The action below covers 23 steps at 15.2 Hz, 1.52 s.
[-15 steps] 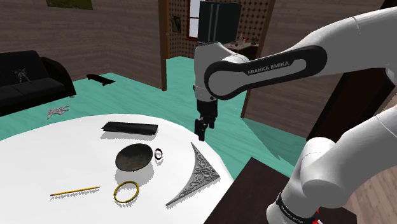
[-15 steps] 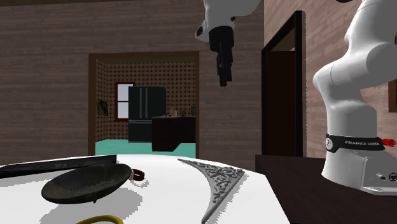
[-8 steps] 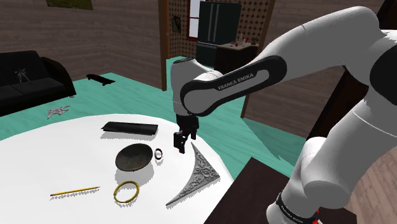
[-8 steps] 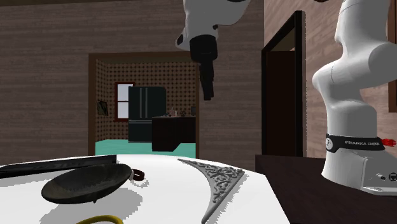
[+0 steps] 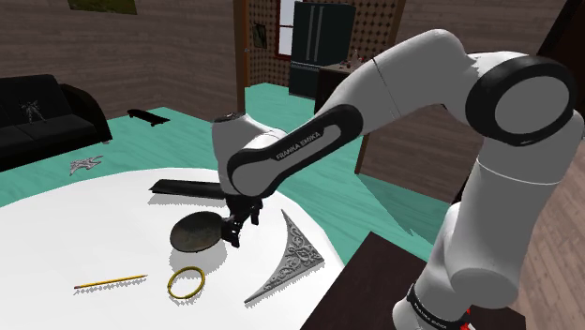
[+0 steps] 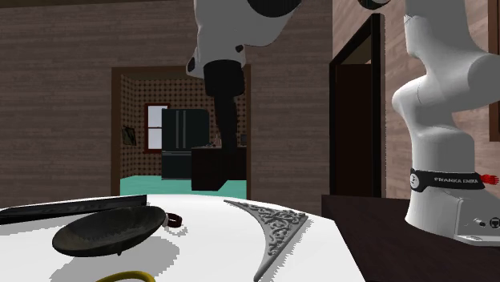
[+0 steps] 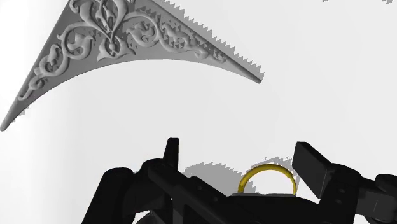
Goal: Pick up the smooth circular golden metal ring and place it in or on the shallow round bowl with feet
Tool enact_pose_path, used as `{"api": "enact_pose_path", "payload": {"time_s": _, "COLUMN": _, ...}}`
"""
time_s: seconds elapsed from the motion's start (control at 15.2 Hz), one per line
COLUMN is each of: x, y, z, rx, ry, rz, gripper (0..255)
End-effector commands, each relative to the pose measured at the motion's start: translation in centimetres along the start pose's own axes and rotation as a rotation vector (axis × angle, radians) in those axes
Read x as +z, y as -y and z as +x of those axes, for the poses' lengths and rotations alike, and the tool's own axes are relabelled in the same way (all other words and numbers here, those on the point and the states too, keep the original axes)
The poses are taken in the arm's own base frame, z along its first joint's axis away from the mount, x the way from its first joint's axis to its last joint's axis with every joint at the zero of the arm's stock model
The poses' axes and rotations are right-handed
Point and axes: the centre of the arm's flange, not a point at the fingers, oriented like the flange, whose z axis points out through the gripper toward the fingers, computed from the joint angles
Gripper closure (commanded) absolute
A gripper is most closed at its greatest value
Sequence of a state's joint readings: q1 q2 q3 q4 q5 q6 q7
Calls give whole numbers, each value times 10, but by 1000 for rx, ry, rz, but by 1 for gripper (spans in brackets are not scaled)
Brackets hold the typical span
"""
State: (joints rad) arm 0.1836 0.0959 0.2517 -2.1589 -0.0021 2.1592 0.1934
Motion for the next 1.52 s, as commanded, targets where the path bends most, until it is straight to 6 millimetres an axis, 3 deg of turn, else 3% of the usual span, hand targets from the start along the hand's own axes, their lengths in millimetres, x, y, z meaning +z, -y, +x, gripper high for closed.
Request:
{"api": "enact_pose_path", "payload": {"time_s": 0.0, "x": 15, "y": 14, "z": 20, "rx": -8, "ry": 0, "rz": 4, "gripper": 0}}
{"api": "enact_pose_path", "payload": {"time_s": 1.12, "x": 125, "y": 144, "z": 162, "rx": -74, "ry": 0, "rz": 32, "gripper": 0}}
{"api": "enact_pose_path", "payload": {"time_s": 1.45, "x": 148, "y": 148, "z": 165, "rx": -75, "ry": 0, "rz": 32, "gripper": 0}}
